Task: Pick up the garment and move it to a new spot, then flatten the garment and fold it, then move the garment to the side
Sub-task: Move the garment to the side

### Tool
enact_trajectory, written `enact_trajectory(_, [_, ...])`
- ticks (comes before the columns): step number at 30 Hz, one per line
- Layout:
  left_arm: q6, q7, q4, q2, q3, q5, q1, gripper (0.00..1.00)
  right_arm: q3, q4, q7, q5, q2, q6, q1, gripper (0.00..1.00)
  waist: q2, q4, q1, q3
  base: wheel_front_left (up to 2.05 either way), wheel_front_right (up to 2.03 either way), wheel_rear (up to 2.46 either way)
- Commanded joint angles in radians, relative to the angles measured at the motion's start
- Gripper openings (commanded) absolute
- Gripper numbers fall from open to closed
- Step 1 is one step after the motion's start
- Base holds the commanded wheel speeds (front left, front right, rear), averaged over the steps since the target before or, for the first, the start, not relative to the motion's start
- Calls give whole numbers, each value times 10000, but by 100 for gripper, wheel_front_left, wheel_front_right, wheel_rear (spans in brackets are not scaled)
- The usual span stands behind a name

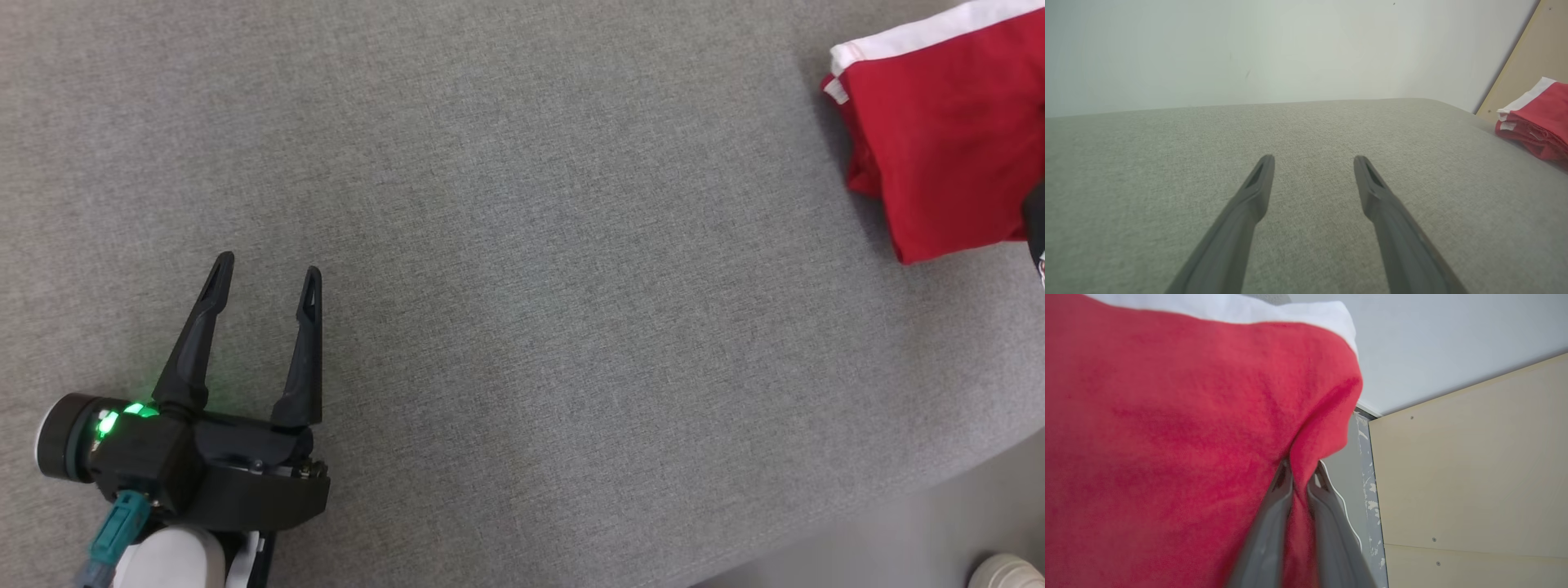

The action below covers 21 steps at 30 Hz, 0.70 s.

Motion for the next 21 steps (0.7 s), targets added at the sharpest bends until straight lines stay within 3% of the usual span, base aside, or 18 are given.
enact_trajectory(1, [-45, -7, -51, 48, -3, 46, -147, 100, -131, -11, -331, -147, 222, -31, 17, 0, -2, -18, -1, 23, 0, 0, 0])
enact_trajectory(4, [-58, -7, -43, 39, -30, 34, -155, 100, -292, 44, -558, -490, 278, -31, 75, 4, -2, 34, -1, -12, 0, 0, 0])
enact_trajectory(5, [-52, -8, -32, 30, -41, 25, -154, 100, -384, 83, -617, -592, 356, -31, 102, 38, -2, 64, -1, -41, 0, 0, 0])
enact_trajectory(6, [-41, -8, -27, 19, -33, 15, -143, 100, -485, 128, -643, -711, 429, -31, 137, 100, -2, 93, -1, -78, 0, 0, 0])
enact_trajectory(15, [45, -8, 123, -217, 174, -174, 208, 100, -1866, 280, -922, -1256, 1102, -31, 705, 100, -2, 568, -1, -786, 0, 0, 0])
enact_trajectory(21, [220, -8, 464, -412, 444, -303, 843, 100, -2340, -309, -1965, -865, 1743, -31, 1529, 100, -2, 1039, -1, -1922, 0, 0, 0])
